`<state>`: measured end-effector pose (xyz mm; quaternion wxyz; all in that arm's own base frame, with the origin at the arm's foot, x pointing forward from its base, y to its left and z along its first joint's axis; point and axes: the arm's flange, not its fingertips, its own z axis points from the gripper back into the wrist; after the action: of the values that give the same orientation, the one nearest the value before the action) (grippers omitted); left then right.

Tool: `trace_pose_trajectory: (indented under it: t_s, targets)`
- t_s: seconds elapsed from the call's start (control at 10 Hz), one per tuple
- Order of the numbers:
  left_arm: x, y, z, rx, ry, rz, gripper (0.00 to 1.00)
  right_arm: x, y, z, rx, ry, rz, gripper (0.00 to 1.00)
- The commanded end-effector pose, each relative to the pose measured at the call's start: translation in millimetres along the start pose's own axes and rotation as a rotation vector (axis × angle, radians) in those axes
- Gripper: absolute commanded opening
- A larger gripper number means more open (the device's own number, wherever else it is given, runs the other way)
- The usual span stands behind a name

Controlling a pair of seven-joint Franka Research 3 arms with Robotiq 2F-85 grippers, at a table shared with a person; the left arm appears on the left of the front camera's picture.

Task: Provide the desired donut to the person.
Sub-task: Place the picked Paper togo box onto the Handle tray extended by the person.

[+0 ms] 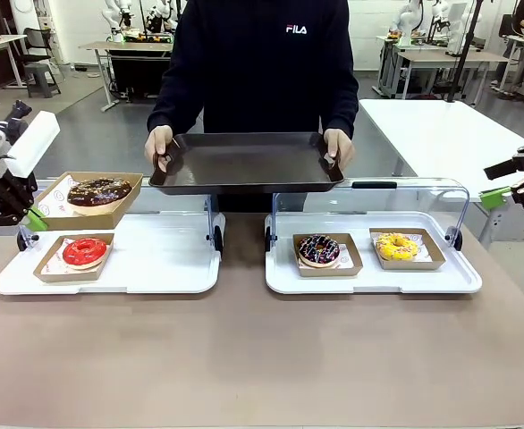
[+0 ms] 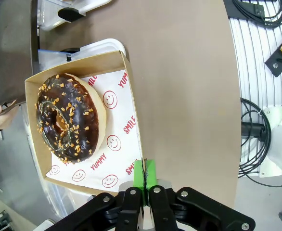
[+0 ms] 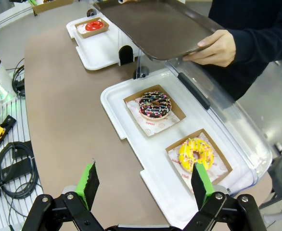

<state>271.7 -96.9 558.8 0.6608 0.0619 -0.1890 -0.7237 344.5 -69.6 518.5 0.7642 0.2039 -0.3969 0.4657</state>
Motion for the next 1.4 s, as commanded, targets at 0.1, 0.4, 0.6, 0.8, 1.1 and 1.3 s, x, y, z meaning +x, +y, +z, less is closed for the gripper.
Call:
trace_pose_trajectory:
  t_s: [0.1,0.4,0.6,0.8,1.1,1.3]
  targets:
    - [2,1,-1,0.013,0.018,0.009,0.01,0,-2,-1,0.006,-0.031,0.012,1.00]
    - [2,1,-1,0.013,0.018,0.009,0.01,0,-2,-1,0.006,-0.031,0.012,1.00]
    - [2,1,-1,0.013,0.018,0.009,0.01,0,-2,-1,0.006,-0.031,0.012,1.00]
    - [2,1,-1,0.013,0.018,0.009,0.01,0,-2,-1,0.006,-0.031,0.012,1.00]
    - [23,30,10,-0.009,0.031,0.005,0.01,0,-2,-1,0.006,-0.031,0.012,1.00]
    - [70,97,21,-0.050,0.014,-0.015,0.01,0,-2,-1,0.006,-0.031,0.012,1.00]
